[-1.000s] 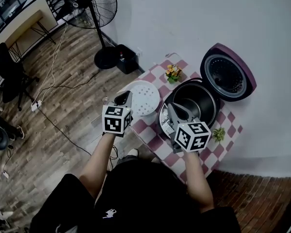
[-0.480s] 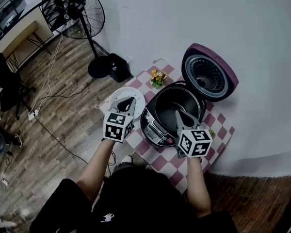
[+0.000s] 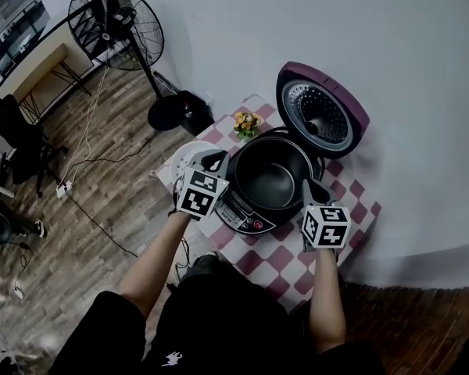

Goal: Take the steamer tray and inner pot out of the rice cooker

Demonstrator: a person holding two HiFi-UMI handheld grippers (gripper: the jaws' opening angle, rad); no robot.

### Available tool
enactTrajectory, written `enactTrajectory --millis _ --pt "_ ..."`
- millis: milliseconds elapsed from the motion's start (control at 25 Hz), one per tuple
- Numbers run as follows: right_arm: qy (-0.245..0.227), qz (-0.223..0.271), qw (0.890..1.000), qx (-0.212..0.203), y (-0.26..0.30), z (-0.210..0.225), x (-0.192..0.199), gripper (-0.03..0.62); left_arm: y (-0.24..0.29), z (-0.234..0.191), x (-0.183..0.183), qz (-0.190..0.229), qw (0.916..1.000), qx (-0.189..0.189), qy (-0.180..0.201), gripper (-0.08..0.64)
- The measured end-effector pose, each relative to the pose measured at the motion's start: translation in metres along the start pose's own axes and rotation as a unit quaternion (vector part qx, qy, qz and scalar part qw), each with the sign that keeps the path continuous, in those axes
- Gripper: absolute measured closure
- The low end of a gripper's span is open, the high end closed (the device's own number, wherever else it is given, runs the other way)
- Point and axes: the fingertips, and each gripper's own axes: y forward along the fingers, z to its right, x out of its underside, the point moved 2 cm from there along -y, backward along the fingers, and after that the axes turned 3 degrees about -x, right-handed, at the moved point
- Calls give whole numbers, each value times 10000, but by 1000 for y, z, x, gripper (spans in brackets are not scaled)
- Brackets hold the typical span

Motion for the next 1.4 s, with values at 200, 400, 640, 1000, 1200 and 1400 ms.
enactTrajectory --millis 200,400,640,1000,1200,1400 --pt "-233 -121 9995 197 6 27 8 589 21 12 -6 -100 9988 29 488 555" --pt "-295 -417 9976 475 19 47 13 589 47 26 -8 -354 9948 228 931 555" --pt "-683 -921 9906 740 40 55 13 571 89 40 -10 -601 9844 619 1535 502" --pt "-1112 -1708 9741 977 68 59 19 444 134 50 -3 -985 9664 1147 2079 383" --pt "-1169 -2092 9645 1110 79 64 29 330 148 53 4 -1181 9564 1444 2246 337" --pt "-1261 -2470 9519 1303 91 67 37 316 161 51 13 -1414 9466 1523 2467 330"
